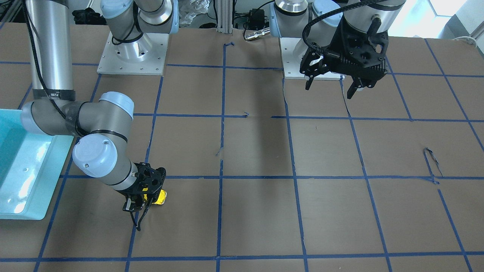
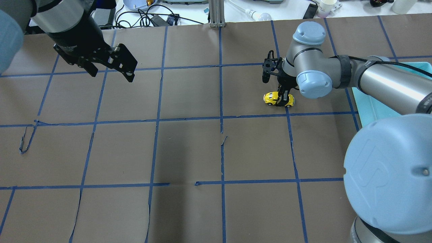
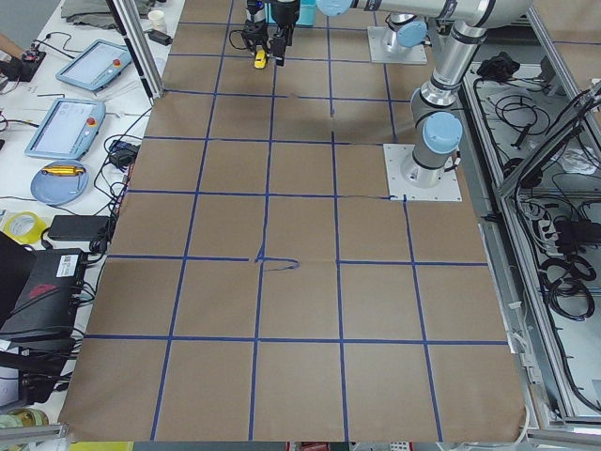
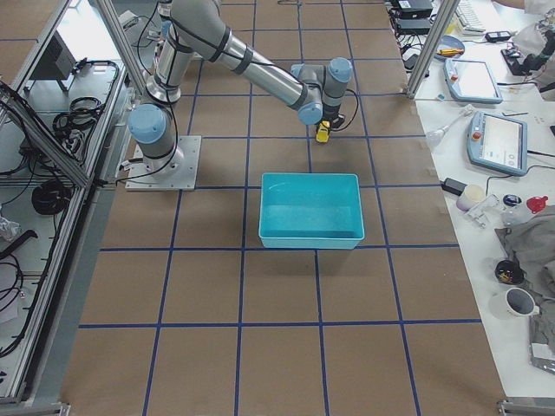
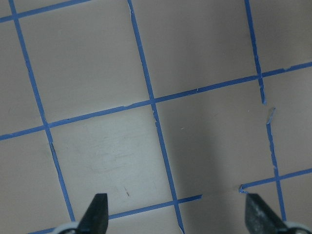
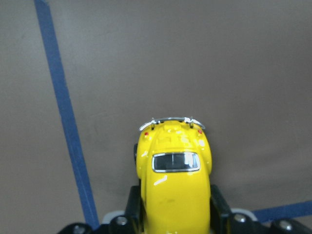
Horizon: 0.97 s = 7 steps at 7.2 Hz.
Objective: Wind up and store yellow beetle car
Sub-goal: 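Close the right gripper on the yellow car and lift it, then carry the car with the right gripper over the light-blue bin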
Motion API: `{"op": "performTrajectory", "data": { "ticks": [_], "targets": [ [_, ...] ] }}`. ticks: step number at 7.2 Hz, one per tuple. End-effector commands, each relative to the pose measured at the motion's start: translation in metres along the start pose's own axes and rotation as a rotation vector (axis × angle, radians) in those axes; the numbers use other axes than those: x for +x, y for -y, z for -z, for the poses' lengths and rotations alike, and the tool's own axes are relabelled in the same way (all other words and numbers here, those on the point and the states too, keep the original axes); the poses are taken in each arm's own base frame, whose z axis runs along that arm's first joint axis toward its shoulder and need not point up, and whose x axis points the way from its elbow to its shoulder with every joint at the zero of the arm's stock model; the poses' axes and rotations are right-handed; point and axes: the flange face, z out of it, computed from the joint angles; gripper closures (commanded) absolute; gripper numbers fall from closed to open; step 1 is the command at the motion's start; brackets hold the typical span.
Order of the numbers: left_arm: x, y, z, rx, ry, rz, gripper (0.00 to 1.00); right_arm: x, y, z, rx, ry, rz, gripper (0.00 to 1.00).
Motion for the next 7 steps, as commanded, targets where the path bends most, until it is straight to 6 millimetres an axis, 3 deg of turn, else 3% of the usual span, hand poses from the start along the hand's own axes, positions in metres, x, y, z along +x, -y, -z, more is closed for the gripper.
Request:
{"op": "performTrajectory", "data": {
  "ticks": [1,2,3,4,5,7],
  "targets": [
    [0.0,0.0,0.0,0.0,-0.001,-0.002,0.0,0.009,0.0,0.071,-0.036,-0.108,0.009,1.0],
    [0.0,0.0,0.0,0.0,-0.001,0.0,0.0,0.001,-0.009,0.12,-0.028,-0.159,-0.006,1.0],
    [0.0,0.0,0.001,0.002,-0.001,0.0,0.0,-0.006,-0.03,0.152,-0.044,-0.162,-0.039,1.0],
    [0.0,0.0,0.002,0.005,0.001,0.0,0.0,-0.004,-0.071,0.176,-0.049,-0.161,-0.109,1.0],
    [-0.001,0.0,0.002,0.003,0.001,0.0,0.0,0.003,-0.118,0.188,-0.056,-0.167,-0.165,1.0],
    [0.0,0.0,0.002,0.003,0.001,-0.002,0.0,0.013,-0.196,0.197,-0.081,-0.169,-0.079,1.0]
  ]
}}
